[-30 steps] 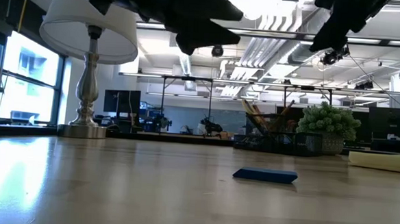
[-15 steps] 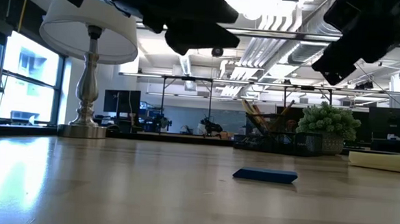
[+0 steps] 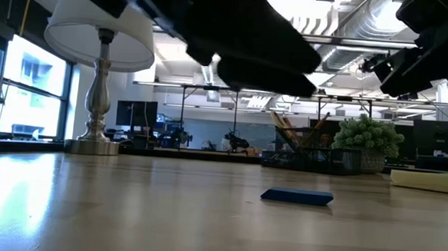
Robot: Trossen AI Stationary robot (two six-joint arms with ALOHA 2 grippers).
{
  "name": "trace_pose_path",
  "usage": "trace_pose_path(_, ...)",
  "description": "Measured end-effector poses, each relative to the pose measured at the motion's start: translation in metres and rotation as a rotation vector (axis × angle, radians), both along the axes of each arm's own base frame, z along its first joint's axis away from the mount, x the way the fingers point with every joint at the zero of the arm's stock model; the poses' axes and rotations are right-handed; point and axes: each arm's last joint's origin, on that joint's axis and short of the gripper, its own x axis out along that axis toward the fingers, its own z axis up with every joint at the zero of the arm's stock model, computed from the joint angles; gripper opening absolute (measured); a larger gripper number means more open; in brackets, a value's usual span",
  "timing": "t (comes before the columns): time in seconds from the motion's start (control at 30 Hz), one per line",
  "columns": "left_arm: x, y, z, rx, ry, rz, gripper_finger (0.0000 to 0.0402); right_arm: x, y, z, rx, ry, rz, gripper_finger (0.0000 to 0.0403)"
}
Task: Pick and place office supplies into organizer
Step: Put the blue eraser into the desk organizer
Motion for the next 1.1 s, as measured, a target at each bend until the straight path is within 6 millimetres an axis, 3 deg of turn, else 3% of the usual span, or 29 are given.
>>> trace_pose_path(0.1, 0.005, -0.006, -0.005, 0.045, 0.122, -0.02, 0.0271, 0.001, 0.001, -0.001, -0.007, -0.001, -0.014, 0.0133)
trace_pose_path(0.3, 0.021, -0.012, -0.017, 0.087, 0.17, -0.017, 0.0271, 0.002, 0.002, -0.003, -0.024, 0.002, -0.012, 0.0133)
trace_pose_path(0.73, 0.02, -0.003, -0.047, 0.107, 0.277, 0.089, 0.0269, 0.005, 0.003, -0.005, -0.049, -0.002, -0.024, 0.0133)
trace_pose_path(1.1, 0.021, -0.004, -0.05, 0.099, 0.268, 0.112, 0.017, 0.005, 0.003, -0.005, -0.049, -0.005, -0.024, 0.0133)
